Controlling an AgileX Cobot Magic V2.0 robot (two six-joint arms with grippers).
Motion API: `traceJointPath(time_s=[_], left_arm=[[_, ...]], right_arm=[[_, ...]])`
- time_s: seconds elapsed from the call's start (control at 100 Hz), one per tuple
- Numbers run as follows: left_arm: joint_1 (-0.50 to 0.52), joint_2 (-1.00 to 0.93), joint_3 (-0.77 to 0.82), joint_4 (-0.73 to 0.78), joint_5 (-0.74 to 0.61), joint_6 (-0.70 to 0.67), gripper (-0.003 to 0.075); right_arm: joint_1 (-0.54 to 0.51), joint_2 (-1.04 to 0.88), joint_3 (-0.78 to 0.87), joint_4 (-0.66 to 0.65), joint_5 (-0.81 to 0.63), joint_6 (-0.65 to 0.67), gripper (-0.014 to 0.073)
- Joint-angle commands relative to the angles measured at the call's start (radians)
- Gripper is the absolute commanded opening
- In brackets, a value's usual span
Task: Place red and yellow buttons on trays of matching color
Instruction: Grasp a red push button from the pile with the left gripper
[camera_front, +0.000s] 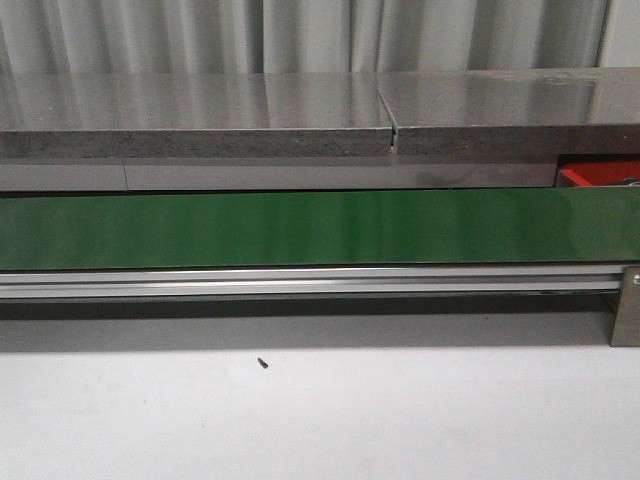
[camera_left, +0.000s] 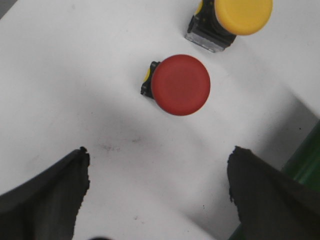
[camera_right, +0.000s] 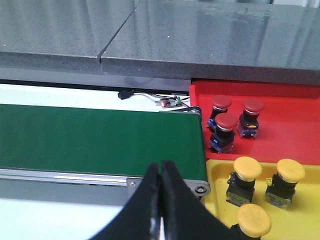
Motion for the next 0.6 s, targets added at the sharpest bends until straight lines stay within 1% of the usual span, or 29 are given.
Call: traceJointPath(time_s=[0.0, 0.17, 0.45, 0.52, 0.59], left_arm=[[-0.013, -0.022, -0.045, -0.024, -0.017, -0.009, 0.0554], [-0.038, 0.035, -0.072, -0.025, -0.028, -0.009, 0.0554], [-0.038, 0.104, -0.137, -0.03, -0.083, -0.009, 0.0553], [-0.038, 0.121, -0.15, -0.033, -0.094, -0.009, 0.0521], [-0.038, 0.133, -0.157, -0.049, -0.097, -0.009, 0.0455]], right_arm=[[-0.002, 0.009, -0.025, -0.004, -0.072, -0.012, -0.0115], [-0.002, 0.009, -0.025, -0.004, -0.072, -0.012, -0.0115], [-0.002, 0.009, -0.025, -0.004, -0.072, -0.012, -0.0115], [-0.002, 0.009, -0.025, -0.004, -0.072, -0.012, -0.0115], [-0.002, 0.009, -0.025, -0.004, -0.072, -0.012, -0.0115]])
